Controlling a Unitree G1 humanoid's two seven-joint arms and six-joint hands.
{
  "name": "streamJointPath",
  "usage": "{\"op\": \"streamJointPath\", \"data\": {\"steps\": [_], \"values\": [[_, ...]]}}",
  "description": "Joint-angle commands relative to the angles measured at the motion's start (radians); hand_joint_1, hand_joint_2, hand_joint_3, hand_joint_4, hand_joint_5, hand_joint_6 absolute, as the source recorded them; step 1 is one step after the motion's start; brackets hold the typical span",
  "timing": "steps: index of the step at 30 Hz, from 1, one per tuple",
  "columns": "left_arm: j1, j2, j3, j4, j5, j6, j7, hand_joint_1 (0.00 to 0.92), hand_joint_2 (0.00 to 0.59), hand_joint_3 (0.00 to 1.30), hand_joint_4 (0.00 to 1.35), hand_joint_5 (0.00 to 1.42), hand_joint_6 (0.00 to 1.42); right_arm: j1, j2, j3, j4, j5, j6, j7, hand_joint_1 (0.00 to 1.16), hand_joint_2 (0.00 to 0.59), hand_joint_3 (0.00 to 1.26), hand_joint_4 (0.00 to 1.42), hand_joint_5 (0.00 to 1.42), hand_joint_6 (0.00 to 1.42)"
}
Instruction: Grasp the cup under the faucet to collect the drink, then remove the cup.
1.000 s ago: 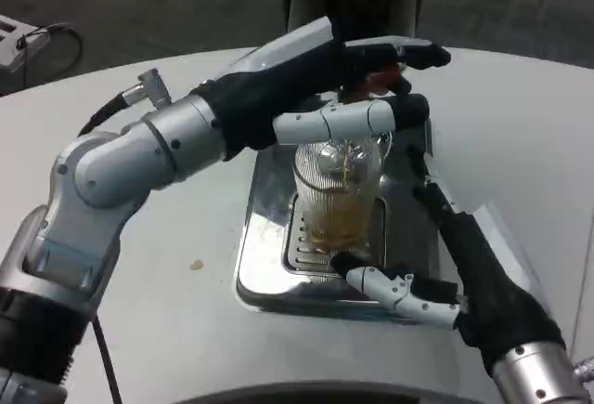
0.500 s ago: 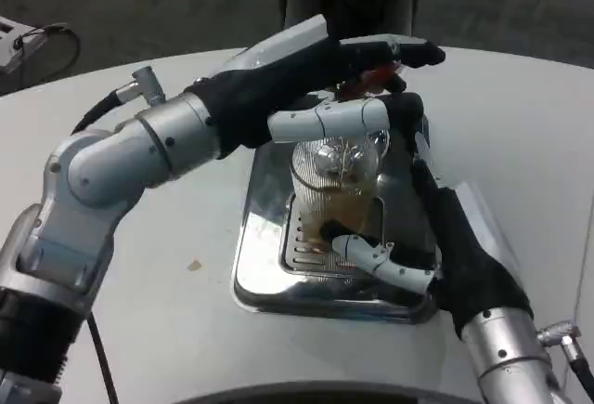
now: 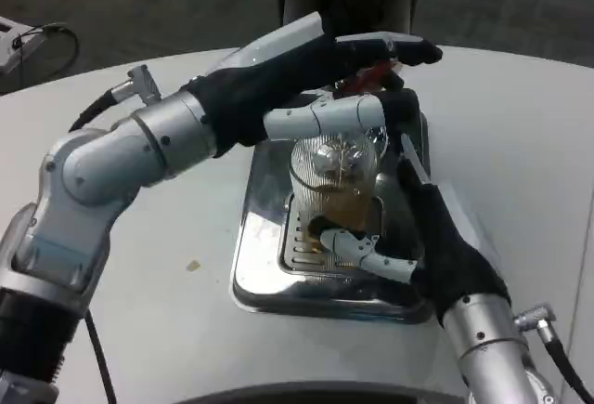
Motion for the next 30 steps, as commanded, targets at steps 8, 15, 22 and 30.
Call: {"op": "streamJointPath", "data": {"steps": [8, 15, 22, 30], "values": [[-0.003, 0.013, -0.001, 0.031, 0.007, -0.014, -0.027, 0.0, 0.057, 0.21, 0.13, 0.23, 0.18, -0.068, 0.009, 0.004, 0.084, 0.024, -0.041, -0.039, 0.72, 0.2, 0.0, 0.0, 0.05, 0.03], [-0.012, 0.015, 0.003, 0.037, 0.007, -0.017, -0.035, 0.0, 0.058, 0.21, 0.13, 0.23, 0.18, -0.096, 0.02, 0.012, 0.123, 0.041, -0.06, -0.053, 0.72, 0.2, 0.0, 0.0, 0.05, 0.03], [-0.016, 0.023, 0.009, 0.036, 0.007, -0.018, -0.046, 0.0, 0.058, 0.21, 0.13, 0.23, 0.18, -0.105, 0.04, 0.015, 0.158, 0.052, -0.064, -0.087, 0.72, 0.2, 0.0, 0.0, 0.09, 0.03], [-0.017, 0.029, 0.016, 0.029, 0.008, -0.013, -0.055, 0.0, 0.058, 0.22, 0.13, 0.23, 0.18, -0.12, 0.052, 0.014, 0.191, 0.05, -0.073, -0.128, 0.72, 0.2, 0.0, 0.0, 0.1, 0.04]]}}
